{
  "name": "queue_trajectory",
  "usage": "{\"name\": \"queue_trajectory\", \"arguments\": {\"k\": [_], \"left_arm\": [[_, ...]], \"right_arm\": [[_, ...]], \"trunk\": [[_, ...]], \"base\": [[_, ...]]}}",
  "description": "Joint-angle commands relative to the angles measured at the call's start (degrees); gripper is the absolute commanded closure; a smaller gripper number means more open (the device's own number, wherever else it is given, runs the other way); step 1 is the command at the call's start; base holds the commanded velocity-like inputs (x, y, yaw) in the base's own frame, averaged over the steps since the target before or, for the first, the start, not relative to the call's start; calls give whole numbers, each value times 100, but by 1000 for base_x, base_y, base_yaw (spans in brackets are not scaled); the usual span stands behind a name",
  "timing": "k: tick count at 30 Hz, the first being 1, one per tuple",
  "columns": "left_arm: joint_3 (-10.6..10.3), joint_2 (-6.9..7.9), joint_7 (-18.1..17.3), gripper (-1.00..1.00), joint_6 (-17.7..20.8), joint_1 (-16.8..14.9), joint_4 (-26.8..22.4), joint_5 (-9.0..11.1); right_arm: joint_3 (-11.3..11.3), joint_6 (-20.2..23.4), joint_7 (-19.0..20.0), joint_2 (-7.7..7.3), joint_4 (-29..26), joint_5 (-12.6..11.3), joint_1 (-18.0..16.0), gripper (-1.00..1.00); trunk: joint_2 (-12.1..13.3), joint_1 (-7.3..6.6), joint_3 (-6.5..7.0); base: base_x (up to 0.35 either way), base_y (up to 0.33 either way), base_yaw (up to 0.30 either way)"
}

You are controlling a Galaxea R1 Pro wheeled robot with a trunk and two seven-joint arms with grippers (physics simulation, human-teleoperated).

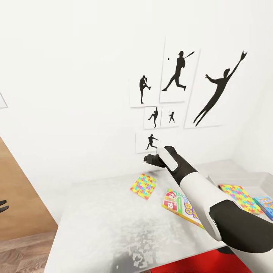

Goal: Put all the toys in the child's room - the three board games (two on the bed and one on the table), the two jigsaw puzzles on the table, and the tennis ball on the table - inside the toy box on the table in the child's room.

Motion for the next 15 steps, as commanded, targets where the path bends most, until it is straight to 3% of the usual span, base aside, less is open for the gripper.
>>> {"name": "queue_trajectory", "arguments": {"k": [1, 15], "left_arm": [[1, 1, -26, -100, 61, -5, 0, -8], [1, 1, -26, -100, 61, -5, 0, -8]], "right_arm": [[27, 2, -55, -5, -6, -60, -9, -100], [26, -5, -39, -51, -6, -60, -16, -100]], "trunk": [[-14, 3, -23], [-14, 3, -155]], "base": [[0, 0, 0], [0, 0, 0]]}}
